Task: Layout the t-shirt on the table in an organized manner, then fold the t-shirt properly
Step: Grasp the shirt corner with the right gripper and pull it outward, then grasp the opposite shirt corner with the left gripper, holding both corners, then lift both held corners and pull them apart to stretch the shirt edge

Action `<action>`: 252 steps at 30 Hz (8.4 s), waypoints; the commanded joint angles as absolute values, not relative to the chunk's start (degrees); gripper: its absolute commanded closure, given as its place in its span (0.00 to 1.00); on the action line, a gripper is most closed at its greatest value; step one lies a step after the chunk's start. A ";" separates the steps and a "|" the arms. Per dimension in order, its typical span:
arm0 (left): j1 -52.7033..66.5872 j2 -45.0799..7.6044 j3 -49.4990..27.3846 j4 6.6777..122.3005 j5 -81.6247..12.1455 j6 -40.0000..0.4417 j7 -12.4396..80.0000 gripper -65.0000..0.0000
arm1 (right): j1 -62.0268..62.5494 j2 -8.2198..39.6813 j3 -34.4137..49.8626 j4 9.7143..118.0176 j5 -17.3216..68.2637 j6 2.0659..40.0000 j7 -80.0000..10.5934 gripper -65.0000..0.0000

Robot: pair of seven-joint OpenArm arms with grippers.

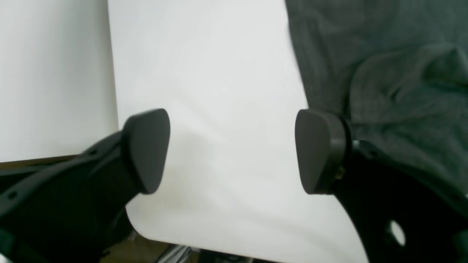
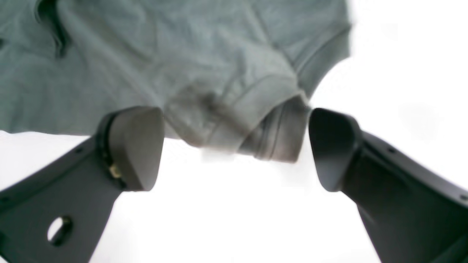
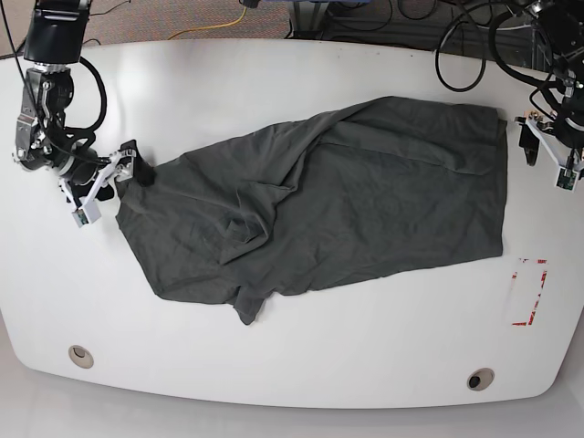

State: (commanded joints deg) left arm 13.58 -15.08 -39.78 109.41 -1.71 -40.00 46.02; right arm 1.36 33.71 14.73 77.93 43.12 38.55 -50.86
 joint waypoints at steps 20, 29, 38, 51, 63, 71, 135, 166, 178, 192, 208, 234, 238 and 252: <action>13.58 -15.08 -39.69 109.23 -1.63 -40.00 46.02 0.22 | 7.43 29.32 14.73 74.95 36.09 40.00 -50.68 0.10; 13.58 -15.16 -39.69 109.23 -1.54 -40.00 46.02 0.22 | 8.22 23.34 15.16 74.95 22.99 40.00 -50.68 0.13; 13.58 -15.16 -39.69 109.23 -1.45 -40.00 46.02 0.22 | 8.22 22.02 15.16 75.12 21.49 40.00 -50.68 0.59; 13.58 -15.16 -39.69 109.23 -1.45 -40.00 46.11 0.22 | 8.31 22.55 15.16 75.38 21.49 40.00 -50.68 0.82; 13.58 -15.16 -39.60 109.23 -1.45 -40.00 46.11 0.22 | 8.31 23.96 15.16 75.65 21.49 40.00 -50.68 0.46; 13.58 -15.16 -38.02 109.23 -1.36 -40.00 46.20 0.22 | 7.96 25.19 15.16 79.78 21.23 40.00 -50.95 0.46; 14.20 -14.20 -34.51 109.41 -19.38 -40.00 55.25 0.22 | 4.97 24.84 19.30 84.09 20.97 40.00 -54.29 1.00; 8.75 -12.35 -22.20 95.52 -13.32 -40.00 52.35 0.24 | 4.70 24.75 19.56 84.18 21.41 40.00 -54.29 1.00; 8.75 -12.35 -20.18 95.16 -13.14 -40.00 52.35 0.43 | 4.88 24.75 19.65 84.18 21.49 40.00 -54.29 1.00; 6.81 -12.70 -20.35 91.91 -13.05 -40.00 52.35 0.43 | 4.88 24.75 19.65 84.18 21.49 40.00 -54.29 1.00; 6.73 -12.62 -20.26 90.95 -13.05 -40.00 52.35 0.66 | 4.88 24.66 22.11 84.18 21.49 40.00 -54.29 1.00; 7.08 -14.29 -20.62 92.79 -13.14 -40.00 52.35 0.50 | 4.97 24.66 22.20 84.18 21.49 40.00 -54.29 1.00; 7.16 -14.29 -20.62 94.02 -13.14 -40.00 52.35 0.55 | 4.97 24.66 22.20 84.18 21.49 40.00 -54.29 1.00; 6.99 -14.29 -20.26 94.29 -13.14 -40.00 52.35 0.75 | 4.97 24.66 22.20 84.18 21.49 40.00 -54.29 1.00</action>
State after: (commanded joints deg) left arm 6.99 -14.29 -20.26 94.29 -13.14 -40.00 52.35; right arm 4.97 24.66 22.20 84.18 21.49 40.00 -54.29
